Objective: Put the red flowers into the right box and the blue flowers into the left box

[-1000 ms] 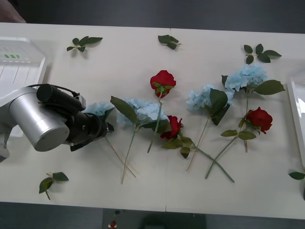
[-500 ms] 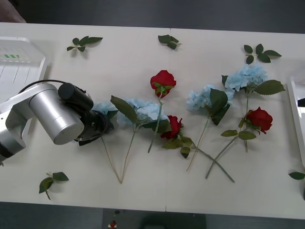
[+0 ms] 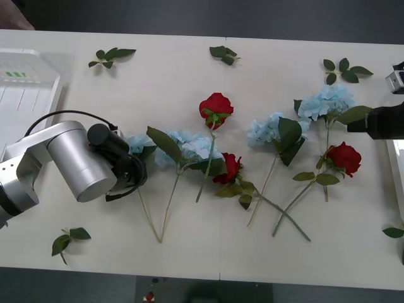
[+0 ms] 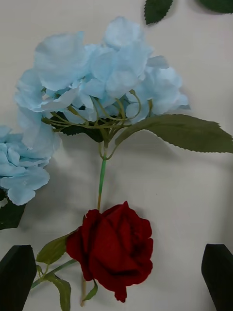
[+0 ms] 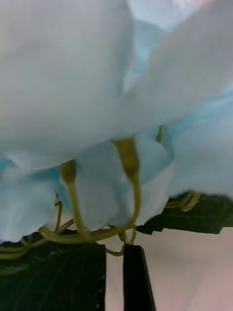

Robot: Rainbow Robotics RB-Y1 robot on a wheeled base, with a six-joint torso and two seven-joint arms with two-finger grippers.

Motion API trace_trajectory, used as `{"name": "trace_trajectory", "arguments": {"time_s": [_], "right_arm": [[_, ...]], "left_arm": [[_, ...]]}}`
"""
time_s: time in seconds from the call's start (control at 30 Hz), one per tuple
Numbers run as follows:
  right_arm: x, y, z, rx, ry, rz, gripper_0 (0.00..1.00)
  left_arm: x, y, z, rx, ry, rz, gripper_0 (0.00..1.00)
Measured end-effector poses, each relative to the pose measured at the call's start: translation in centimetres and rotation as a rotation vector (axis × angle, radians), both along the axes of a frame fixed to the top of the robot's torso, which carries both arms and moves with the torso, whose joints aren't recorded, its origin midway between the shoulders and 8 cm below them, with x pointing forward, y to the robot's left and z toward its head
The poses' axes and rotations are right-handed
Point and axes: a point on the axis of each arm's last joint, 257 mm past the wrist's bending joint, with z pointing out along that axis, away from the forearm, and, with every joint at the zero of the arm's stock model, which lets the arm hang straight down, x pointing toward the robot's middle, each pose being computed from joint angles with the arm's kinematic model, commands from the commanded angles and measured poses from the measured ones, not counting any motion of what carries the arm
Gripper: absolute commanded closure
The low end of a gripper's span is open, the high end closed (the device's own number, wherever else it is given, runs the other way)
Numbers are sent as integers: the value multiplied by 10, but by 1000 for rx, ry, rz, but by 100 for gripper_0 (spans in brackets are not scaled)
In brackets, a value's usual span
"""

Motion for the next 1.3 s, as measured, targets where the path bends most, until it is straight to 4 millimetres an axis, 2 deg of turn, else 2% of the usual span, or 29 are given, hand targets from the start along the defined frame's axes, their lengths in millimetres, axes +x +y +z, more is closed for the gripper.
{"name": "trace_trajectory", "arguments": {"time_s": [0.43, 0.57, 0.7, 0.87, 1.03, 1.13, 1.3], "right_arm": [[28, 9, -41, -47, 10, -9, 0], [35, 12, -59, -60, 23, -5, 0], [41, 11, -72, -78, 36, -15, 0], [51, 22, -85, -45, 39, -34, 0], [53, 27, -90, -51, 41, -35, 0], [53, 25, -91, -65, 42, -36, 0], [51, 25, -98, -99, 53, -23, 0]], "left_arm": [[-1, 1, -1, 4, 0, -3, 100], [6, 10, 11, 25, -23, -4, 100], [15, 26, 52, 65, -72, 2, 100], [35, 41, 130, 78, -164, -91, 100], [63, 72, 198, 98, -273, -137, 100], [70, 94, 215, 82, -281, -107, 100], [76, 121, 212, 138, -256, -135, 98]]}}
